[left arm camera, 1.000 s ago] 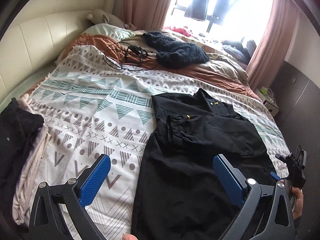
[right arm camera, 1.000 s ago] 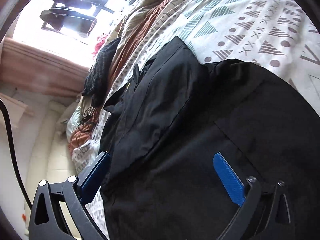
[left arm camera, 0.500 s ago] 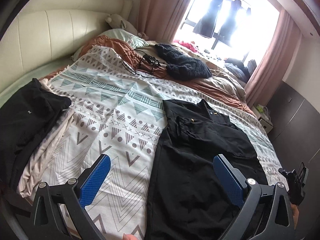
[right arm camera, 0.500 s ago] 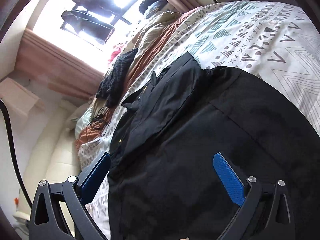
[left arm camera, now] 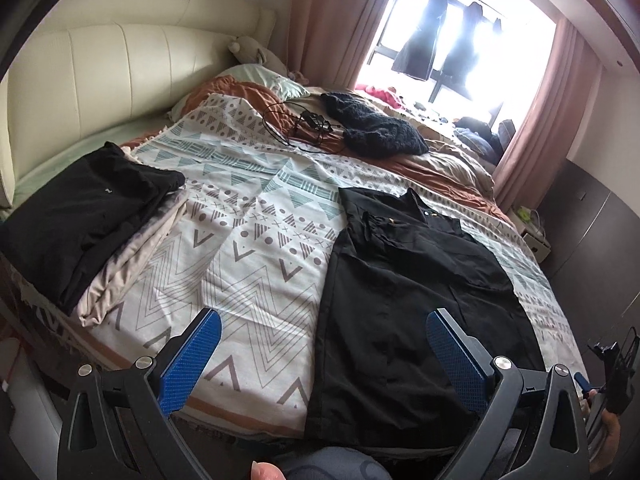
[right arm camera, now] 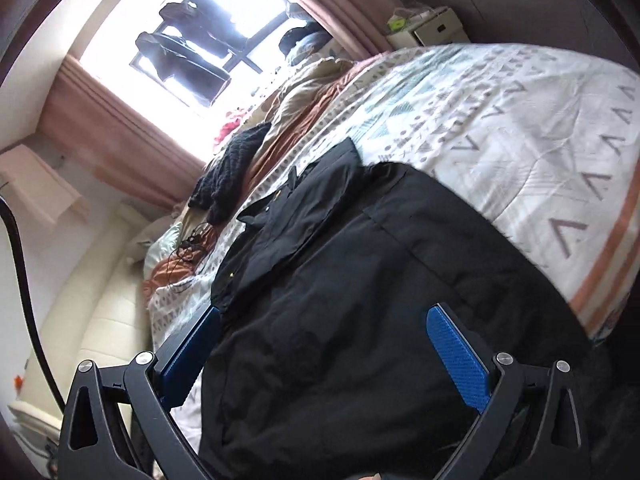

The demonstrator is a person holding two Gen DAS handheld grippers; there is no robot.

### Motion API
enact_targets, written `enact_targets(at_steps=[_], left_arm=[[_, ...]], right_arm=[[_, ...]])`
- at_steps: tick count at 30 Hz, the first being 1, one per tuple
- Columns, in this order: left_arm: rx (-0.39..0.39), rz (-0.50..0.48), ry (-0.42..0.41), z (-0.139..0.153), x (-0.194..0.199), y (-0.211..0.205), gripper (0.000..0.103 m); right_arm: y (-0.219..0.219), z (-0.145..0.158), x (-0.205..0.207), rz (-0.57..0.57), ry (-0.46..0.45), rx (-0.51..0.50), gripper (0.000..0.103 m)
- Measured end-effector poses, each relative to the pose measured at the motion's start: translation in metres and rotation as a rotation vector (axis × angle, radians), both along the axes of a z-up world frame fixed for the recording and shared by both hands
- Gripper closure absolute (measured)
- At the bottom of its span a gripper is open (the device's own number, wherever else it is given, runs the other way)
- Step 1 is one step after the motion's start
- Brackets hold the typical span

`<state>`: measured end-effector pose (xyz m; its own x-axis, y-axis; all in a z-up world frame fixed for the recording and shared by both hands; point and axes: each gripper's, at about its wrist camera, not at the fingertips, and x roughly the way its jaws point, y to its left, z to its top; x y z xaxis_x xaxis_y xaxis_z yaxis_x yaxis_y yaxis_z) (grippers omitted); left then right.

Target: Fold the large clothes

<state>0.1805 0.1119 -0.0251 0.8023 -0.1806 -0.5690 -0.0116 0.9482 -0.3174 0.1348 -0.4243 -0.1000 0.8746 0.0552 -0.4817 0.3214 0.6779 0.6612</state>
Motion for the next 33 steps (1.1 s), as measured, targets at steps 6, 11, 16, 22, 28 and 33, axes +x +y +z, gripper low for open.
enact_targets(at_steps=[6, 11, 16, 22, 28, 33], left_arm=[[0.015, -0.009, -0.025, -0.010, -0.033, -0.007, 0.000], [0.034, -0.006, -0.021, -0.025, -0.051, -0.011, 0.000], [-0.026, -0.004, 0.027, -0.052, -0.059, -0.002, 0.001], [-0.107, -0.011, 0.061, -0.081, -0.066, 0.010, 0.003], [-0.131, -0.039, 0.125, -0.106, -0.054, 0.004, 0.027], [-0.178, -0.087, 0.161, -0.123, -0.044, -0.004, 0.033]], right_arm=[[0.005, 0.019, -0.029, 0.029, 0.022, -0.119, 0.000], [0.011, 0.018, -0.045, 0.066, 0.054, -0.209, 0.000], [0.011, 0.004, -0.062, 0.095, 0.097, -0.253, 0.000], [0.002, -0.018, -0.083, 0.093, 0.157, -0.269, 0.000], [-0.016, -0.045, -0.099, 0.056, 0.204, -0.254, 0.003], [-0.038, -0.070, -0.097, 0.054, 0.206, -0.159, 0.039]])
